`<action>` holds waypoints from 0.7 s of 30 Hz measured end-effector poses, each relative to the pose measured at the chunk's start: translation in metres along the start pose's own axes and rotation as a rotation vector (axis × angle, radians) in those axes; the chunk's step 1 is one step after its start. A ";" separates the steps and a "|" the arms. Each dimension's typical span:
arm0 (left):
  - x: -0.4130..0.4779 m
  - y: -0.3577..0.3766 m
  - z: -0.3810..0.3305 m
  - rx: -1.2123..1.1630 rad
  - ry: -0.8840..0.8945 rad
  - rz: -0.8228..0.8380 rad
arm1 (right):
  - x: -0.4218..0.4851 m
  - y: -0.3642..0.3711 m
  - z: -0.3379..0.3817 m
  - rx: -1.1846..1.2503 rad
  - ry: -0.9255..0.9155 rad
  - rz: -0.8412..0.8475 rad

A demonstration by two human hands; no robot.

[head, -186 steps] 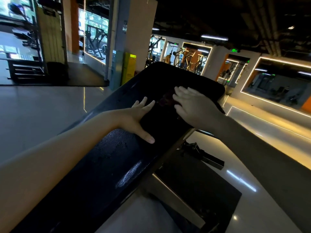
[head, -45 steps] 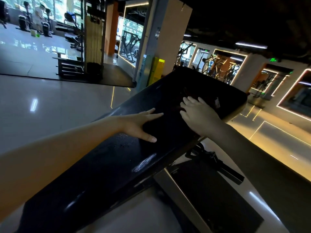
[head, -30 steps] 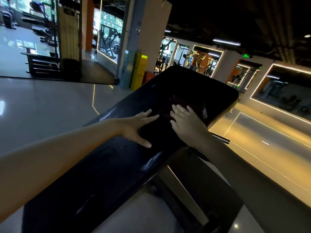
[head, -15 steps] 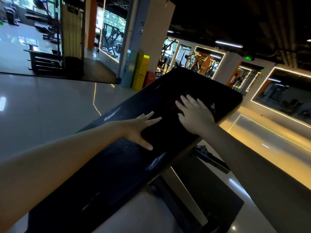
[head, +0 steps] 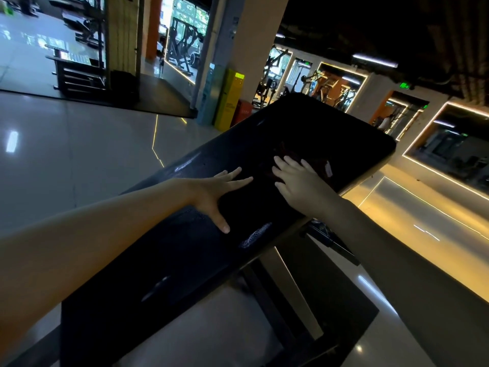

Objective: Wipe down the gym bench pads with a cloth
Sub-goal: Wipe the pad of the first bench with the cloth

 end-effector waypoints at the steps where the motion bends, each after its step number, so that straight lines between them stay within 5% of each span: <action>1: -0.001 0.002 0.001 0.002 -0.003 0.004 | -0.003 0.002 0.005 0.000 -0.020 0.002; 10: -0.008 0.010 0.013 0.009 0.011 -0.012 | -0.017 0.016 0.022 -0.100 -0.168 -0.095; 21: -0.007 0.012 0.010 0.012 -0.020 0.001 | 0.017 -0.005 -0.008 -0.087 0.062 -0.128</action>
Point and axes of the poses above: each hand's wrist, its own x-axis towards the middle knuckle, its own y-axis out of the palm, z = x × y, the point moved 7 cm from there along x, towards the middle knuckle, and after that the axes turned 3 degrees about -y, right-handed, at the moved point
